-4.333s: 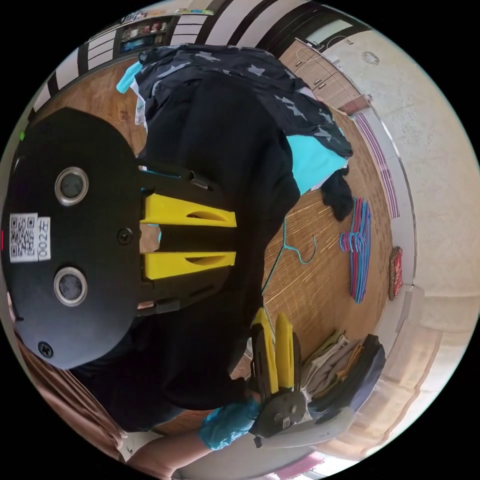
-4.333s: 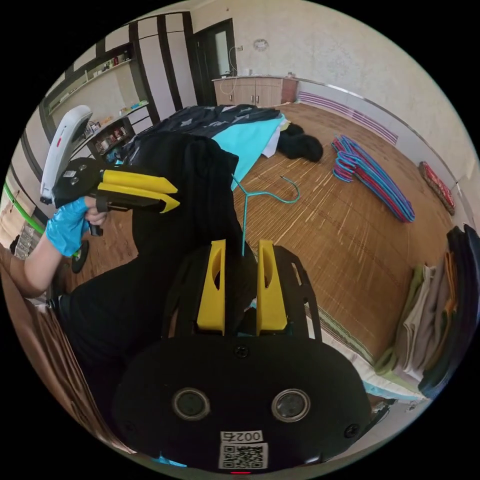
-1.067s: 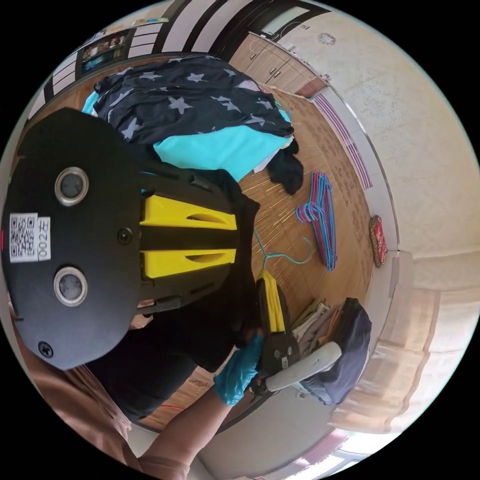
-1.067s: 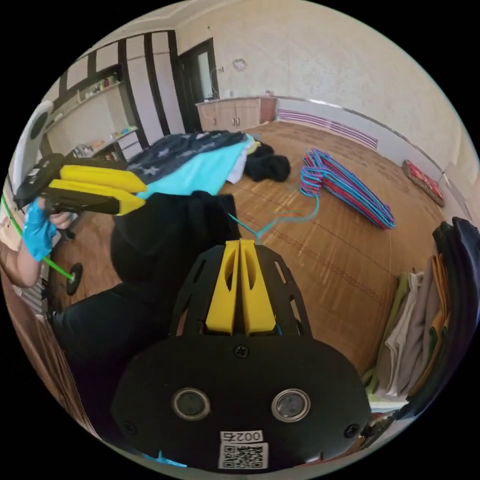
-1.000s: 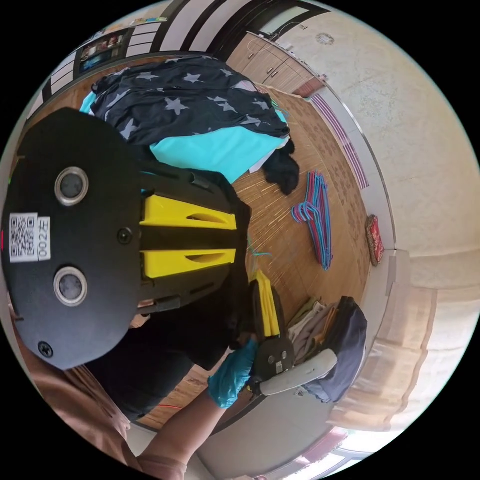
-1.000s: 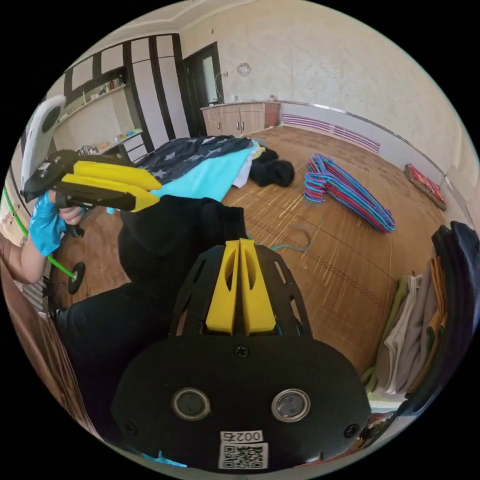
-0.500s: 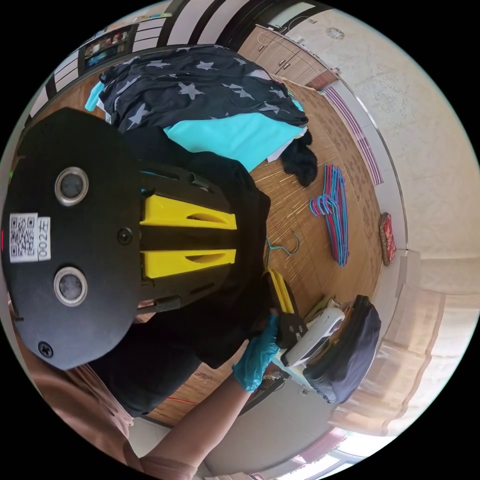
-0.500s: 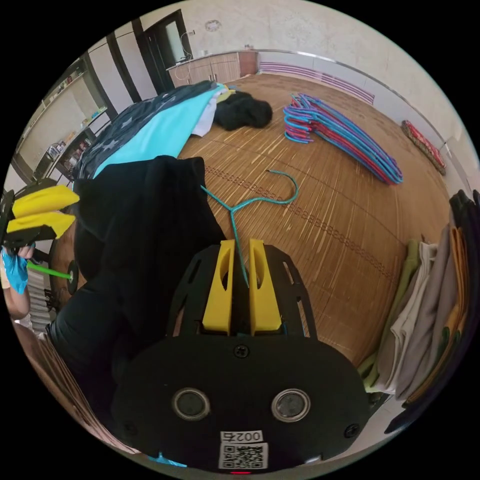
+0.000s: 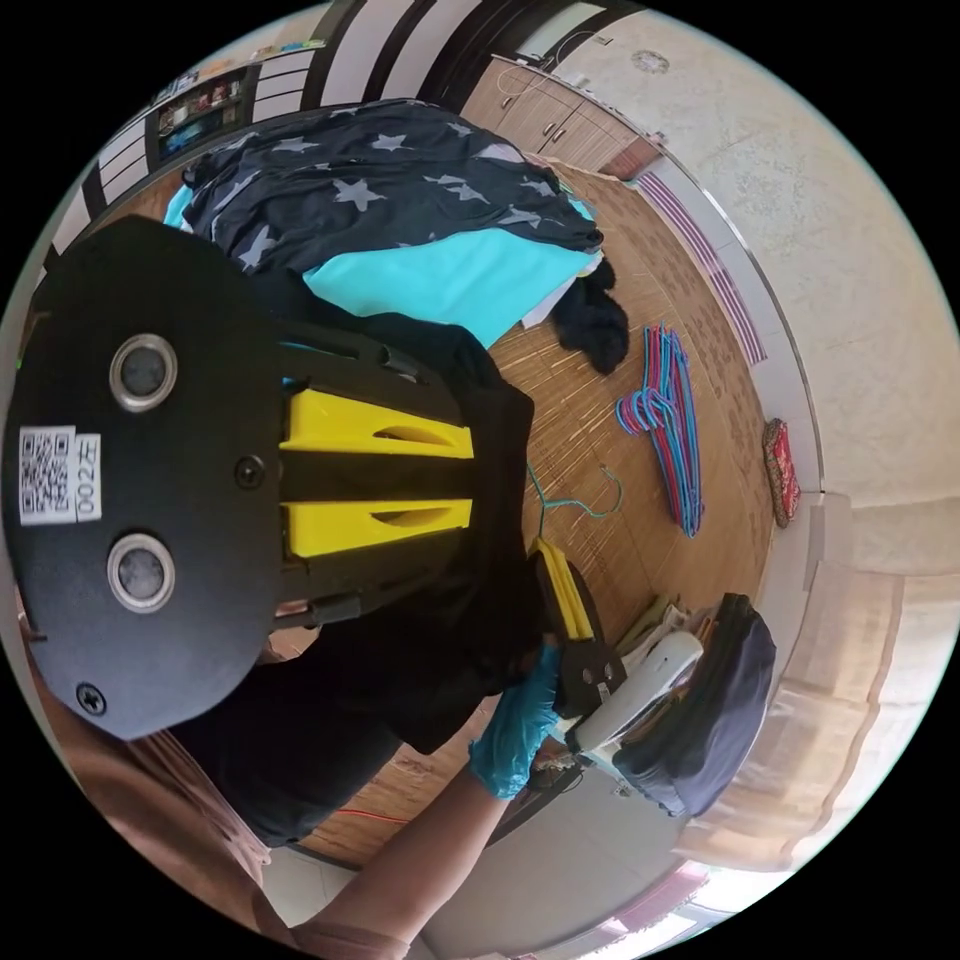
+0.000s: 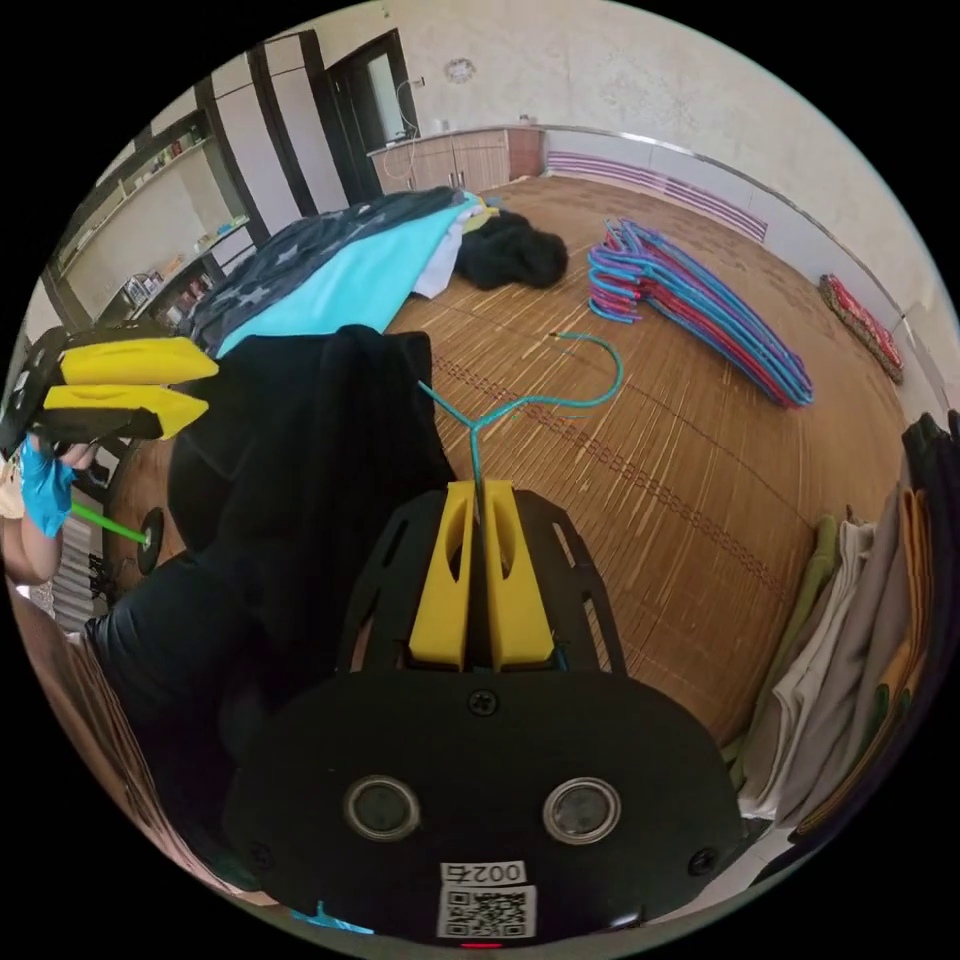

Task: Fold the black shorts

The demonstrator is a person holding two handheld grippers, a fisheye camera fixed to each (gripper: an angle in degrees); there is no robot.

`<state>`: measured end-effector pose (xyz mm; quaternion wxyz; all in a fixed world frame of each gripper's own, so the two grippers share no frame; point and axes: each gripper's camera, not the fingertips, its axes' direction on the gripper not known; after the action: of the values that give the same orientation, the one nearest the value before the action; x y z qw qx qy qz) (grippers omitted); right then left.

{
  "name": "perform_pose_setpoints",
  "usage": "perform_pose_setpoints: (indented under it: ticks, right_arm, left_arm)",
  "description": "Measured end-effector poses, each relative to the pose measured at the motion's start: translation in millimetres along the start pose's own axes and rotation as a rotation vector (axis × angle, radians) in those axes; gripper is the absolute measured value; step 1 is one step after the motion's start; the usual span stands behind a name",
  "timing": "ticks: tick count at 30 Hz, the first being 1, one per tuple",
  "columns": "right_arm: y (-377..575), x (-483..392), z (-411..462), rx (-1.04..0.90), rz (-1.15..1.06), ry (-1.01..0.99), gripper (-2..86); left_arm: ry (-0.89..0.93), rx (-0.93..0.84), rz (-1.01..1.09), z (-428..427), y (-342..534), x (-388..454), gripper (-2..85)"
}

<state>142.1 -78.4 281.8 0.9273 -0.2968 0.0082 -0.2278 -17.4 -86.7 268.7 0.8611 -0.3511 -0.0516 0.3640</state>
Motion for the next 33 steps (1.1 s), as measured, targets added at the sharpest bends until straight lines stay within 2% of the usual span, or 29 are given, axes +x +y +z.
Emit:
perform_pose_setpoints:
  ticks: [9, 18, 22, 26, 33]
  right_arm:
    - [24, -48, -60, 0.096, -0.171, -0.051, -0.8]
    - [45, -69, -80, 0.114, -0.158, -0.108, -0.5]
    - [53, -83, -87, 0.112, -0.214, -0.053, 0.6]
    - [66, -98, -84, 0.012, -0.222, 0.054, 3.6]
    - [95, -110, -118, 0.151, -0.116, 0.111, 4.5]
  left_arm:
    - [-0.044, 0.131, 0.034, -35, -12, -7, 4.1]
    - [-0.081, 0.224, 0.149, -57, -12, 10, 6.4]
    - [-0.118, 0.229, 0.178, -66, -4, 19, 6.8]
    - [-0.121, 0.254, 0.167, -77, 6, 19, 6.2]
    - [-0.193, 0.31, 0.189, -112, 28, 36, 5.5]
